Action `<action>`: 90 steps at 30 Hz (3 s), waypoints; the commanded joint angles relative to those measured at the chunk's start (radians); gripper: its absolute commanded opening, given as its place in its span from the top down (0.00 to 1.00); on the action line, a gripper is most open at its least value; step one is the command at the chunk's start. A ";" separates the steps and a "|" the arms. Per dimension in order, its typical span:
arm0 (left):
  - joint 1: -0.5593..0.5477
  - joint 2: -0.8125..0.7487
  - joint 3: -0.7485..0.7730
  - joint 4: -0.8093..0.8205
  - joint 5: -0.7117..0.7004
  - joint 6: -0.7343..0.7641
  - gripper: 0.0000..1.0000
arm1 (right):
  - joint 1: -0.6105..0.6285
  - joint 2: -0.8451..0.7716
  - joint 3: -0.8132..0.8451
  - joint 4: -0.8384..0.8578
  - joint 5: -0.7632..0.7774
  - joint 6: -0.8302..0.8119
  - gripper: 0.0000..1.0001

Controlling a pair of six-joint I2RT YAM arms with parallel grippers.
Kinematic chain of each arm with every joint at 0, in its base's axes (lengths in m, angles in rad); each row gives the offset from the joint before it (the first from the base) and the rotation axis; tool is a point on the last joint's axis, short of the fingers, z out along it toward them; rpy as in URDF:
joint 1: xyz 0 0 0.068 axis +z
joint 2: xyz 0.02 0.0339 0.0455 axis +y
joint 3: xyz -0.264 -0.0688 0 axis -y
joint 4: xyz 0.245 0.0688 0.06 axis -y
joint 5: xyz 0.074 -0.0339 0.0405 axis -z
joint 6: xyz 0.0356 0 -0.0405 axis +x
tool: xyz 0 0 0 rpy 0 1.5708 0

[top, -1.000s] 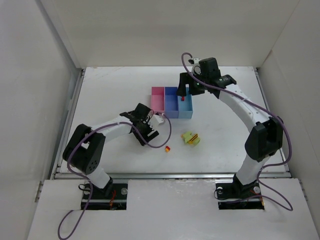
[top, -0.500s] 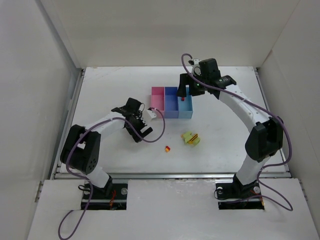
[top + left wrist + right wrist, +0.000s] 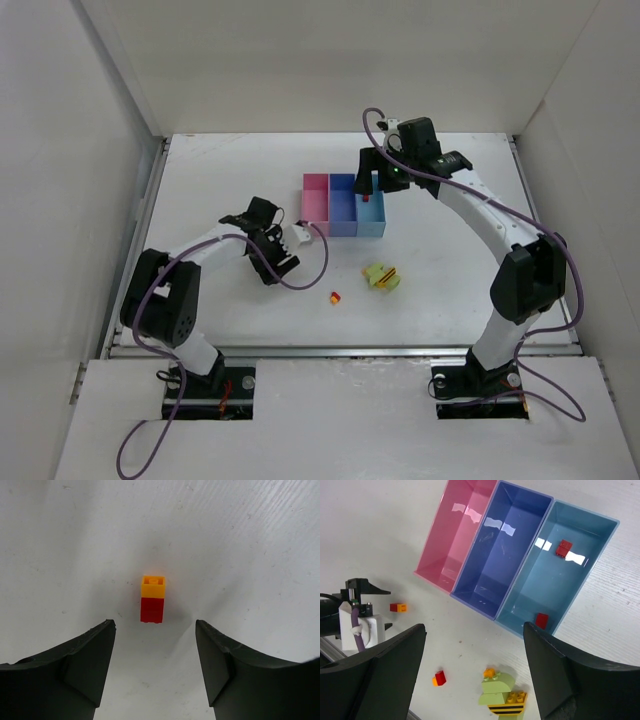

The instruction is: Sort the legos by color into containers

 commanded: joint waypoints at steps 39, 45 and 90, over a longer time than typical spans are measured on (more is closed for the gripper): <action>-0.001 -0.095 0.434 -0.112 0.264 -0.234 1.00 | 0.033 -0.003 -0.009 0.238 -0.481 0.155 0.30; -0.032 -0.084 0.476 -0.121 0.255 -0.234 1.00 | 0.042 0.023 0.006 0.336 -0.545 0.229 0.30; -0.041 -0.055 0.562 -0.112 0.237 -0.252 1.00 | 0.116 0.248 0.161 0.330 -0.651 0.284 0.63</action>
